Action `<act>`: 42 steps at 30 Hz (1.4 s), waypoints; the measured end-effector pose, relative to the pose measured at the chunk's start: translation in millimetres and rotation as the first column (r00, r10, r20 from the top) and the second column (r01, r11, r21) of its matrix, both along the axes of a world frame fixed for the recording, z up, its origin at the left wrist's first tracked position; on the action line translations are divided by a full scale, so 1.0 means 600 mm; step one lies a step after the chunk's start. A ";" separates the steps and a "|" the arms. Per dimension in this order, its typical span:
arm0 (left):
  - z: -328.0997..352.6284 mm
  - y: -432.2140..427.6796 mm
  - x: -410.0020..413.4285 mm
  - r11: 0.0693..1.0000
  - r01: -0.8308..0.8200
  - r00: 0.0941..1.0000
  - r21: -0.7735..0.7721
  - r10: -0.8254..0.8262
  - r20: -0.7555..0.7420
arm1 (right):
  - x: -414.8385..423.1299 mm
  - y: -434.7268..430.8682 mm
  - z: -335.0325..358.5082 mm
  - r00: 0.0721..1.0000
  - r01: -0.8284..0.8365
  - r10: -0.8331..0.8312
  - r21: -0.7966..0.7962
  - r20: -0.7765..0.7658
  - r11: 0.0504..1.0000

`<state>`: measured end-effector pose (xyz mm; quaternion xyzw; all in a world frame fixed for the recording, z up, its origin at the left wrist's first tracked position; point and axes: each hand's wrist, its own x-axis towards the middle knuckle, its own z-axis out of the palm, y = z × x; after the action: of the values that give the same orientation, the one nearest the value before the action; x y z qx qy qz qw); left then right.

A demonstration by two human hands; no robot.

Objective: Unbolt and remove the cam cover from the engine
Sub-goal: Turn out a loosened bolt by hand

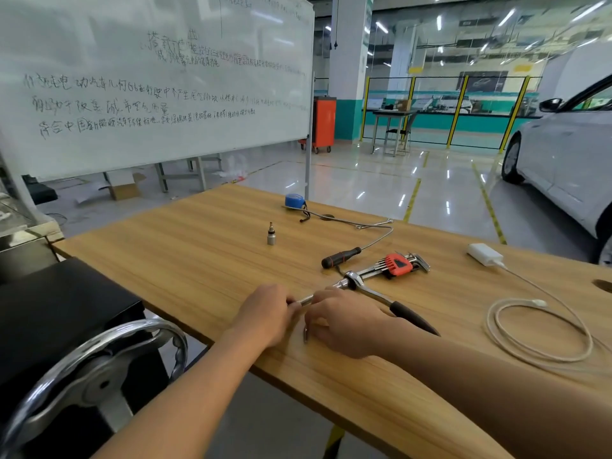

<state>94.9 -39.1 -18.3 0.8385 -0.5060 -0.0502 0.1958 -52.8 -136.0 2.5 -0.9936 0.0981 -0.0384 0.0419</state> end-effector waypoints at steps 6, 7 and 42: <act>0.003 0.016 0.016 0.995 -0.100 0.992 0.011 0.099 0.073 | -0.005 -0.044 -0.003 0.925 0.289 -0.279 -0.003 0.259 0.957; 0.003 0.019 0.019 0.994 -0.109 0.991 0.012 0.107 0.085 | -0.008 -0.056 0.002 0.903 0.341 -0.333 0.016 0.273 0.940; 0.019 0.050 0.034 0.990 -0.060 0.997 0.127 0.053 0.060 | 0.086 -0.092 -0.012 0.736 0.645 -0.678 0.308 -0.001 0.700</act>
<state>115.2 -9.0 -6.7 0.8645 -0.4830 -0.0534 0.1283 -1.2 -191.1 -4.5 -0.8707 0.4504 -0.0921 0.1746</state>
